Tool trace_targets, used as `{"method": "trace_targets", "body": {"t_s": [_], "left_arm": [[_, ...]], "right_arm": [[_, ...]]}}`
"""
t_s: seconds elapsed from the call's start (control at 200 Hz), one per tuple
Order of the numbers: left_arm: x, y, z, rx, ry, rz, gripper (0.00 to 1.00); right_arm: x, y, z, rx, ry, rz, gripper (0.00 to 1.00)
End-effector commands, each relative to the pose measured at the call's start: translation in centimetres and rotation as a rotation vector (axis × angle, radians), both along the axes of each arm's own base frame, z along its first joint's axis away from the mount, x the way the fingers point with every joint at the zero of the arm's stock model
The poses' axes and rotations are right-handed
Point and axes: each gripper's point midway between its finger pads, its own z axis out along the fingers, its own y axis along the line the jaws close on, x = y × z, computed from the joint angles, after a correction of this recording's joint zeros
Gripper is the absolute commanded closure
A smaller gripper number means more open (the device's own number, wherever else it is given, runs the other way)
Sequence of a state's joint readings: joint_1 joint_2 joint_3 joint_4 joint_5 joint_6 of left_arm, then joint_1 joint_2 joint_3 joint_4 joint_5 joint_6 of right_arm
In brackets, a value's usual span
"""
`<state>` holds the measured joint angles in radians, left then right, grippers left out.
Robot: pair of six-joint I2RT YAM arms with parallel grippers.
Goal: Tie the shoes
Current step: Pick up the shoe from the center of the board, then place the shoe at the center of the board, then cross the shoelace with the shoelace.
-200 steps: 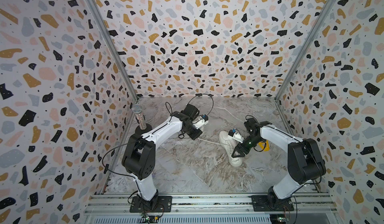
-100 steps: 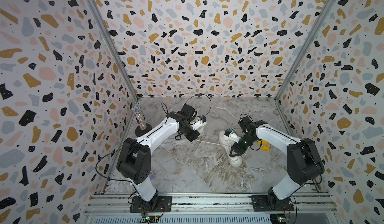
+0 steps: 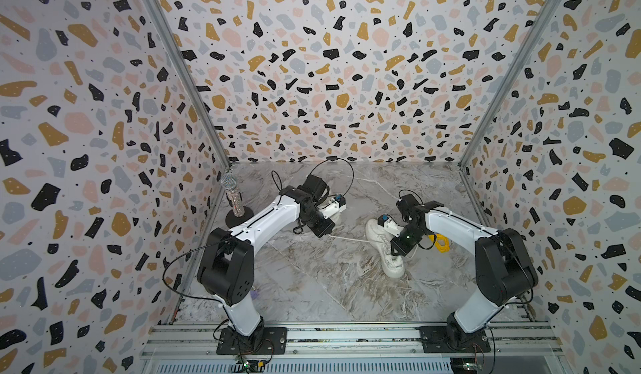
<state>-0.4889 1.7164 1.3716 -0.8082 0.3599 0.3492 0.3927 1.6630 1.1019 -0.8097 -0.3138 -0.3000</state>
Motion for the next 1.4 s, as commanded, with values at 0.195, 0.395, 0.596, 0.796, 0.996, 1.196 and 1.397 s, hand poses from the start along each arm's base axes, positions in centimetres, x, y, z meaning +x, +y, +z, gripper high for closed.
{"method": "trace_targets", "body": {"t_s": [0.195, 0.395, 0.596, 0.796, 0.996, 1.196, 1.397], "left_arm": [[0.8, 0.8, 2.1, 0.033, -0.034, -0.005, 1.00], [1.3, 1.3, 2.7, 0.050, -0.054, -0.003, 1.00], [1.9, 1.6, 3.1, 0.057, -0.069, 0.012, 1.00], [1.9, 1.9, 2.9, 0.064, -0.064, 0.023, 1.00], [1.8, 2.1, 2.9, 0.061, -0.064, 0.029, 1.00], [1.8, 2.0, 3.4, 0.035, -0.069, 0.033, 1.00], [1.2, 1.0, 3.8, -0.028, -0.044, 0.006, 1.00]], "right_arm": [[1.2, 2.8, 4.6, 0.157, -0.048, -0.212, 1.00], [1.6, 4.3, 4.9, 0.112, -0.107, -0.288, 1.00], [0.4, 5.7, 4.1, 0.052, -0.079, -0.304, 1.00], [-1.8, 8.1, 3.1, 0.078, 0.010, -0.261, 0.93], [-2.0, 9.6, 4.6, 0.151, -0.003, -0.181, 0.68], [-2.3, 8.8, 7.0, 0.192, -0.096, -0.054, 0.47], [-2.3, 4.5, 8.3, 0.195, -0.168, 0.003, 0.40]]}}
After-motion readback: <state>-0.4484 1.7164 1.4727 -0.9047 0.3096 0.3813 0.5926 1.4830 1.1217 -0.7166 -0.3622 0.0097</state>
